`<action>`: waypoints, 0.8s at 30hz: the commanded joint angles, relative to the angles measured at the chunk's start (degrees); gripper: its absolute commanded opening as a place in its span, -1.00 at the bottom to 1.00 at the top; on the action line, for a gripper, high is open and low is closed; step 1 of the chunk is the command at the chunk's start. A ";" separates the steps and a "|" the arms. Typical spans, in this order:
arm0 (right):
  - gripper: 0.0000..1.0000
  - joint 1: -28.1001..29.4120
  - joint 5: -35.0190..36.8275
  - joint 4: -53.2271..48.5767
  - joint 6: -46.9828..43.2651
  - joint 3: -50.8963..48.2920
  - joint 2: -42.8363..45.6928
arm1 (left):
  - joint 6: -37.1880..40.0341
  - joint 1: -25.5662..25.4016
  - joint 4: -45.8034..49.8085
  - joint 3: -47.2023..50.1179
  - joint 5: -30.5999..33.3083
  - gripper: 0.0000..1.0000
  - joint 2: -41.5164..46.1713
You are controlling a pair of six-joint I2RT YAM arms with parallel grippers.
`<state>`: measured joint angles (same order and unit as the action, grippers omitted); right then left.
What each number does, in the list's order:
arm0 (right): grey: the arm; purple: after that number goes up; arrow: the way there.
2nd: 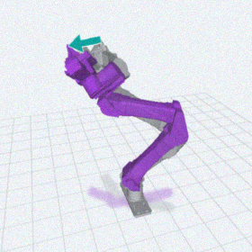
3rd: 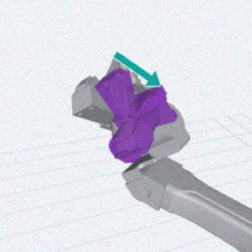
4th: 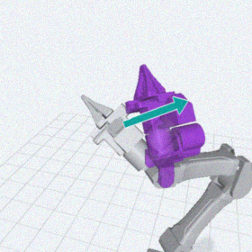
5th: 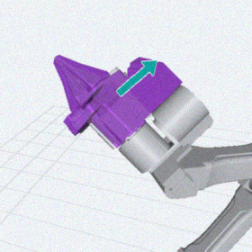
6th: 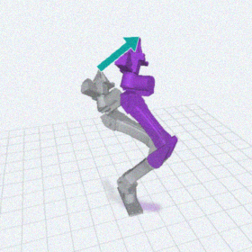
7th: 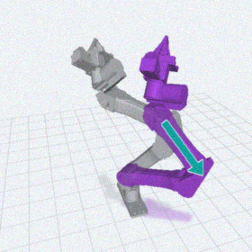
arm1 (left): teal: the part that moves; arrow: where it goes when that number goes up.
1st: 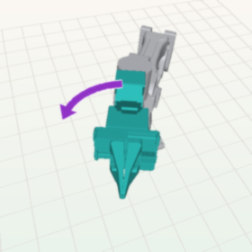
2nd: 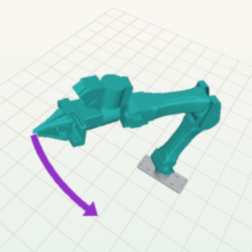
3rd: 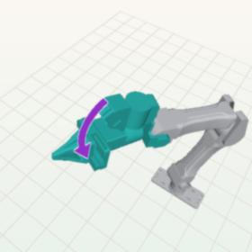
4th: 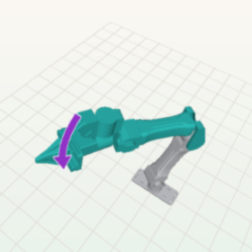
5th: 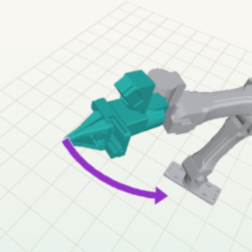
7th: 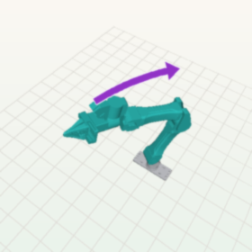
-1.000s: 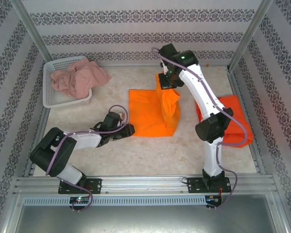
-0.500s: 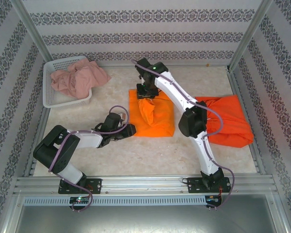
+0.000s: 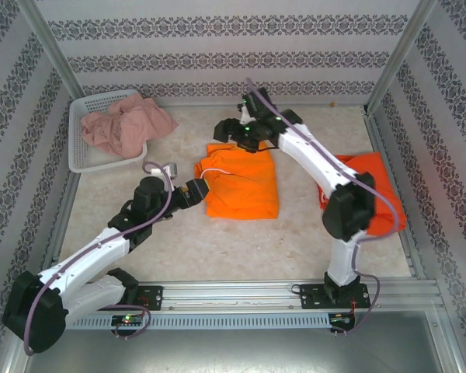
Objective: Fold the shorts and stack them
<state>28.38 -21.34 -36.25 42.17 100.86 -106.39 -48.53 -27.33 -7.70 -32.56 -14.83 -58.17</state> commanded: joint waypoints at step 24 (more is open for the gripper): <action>0.70 -3.51 -5.18 40.66 16.63 -55.08 8.47 | -14.19 1.26 -36.37 2.03 -7.92 0.92 -40.45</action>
<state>24.25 -25.45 3.57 58.39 48.80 -98.89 -59.83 -26.13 -40.99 -36.40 -23.53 -98.32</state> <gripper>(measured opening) 0.850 0.960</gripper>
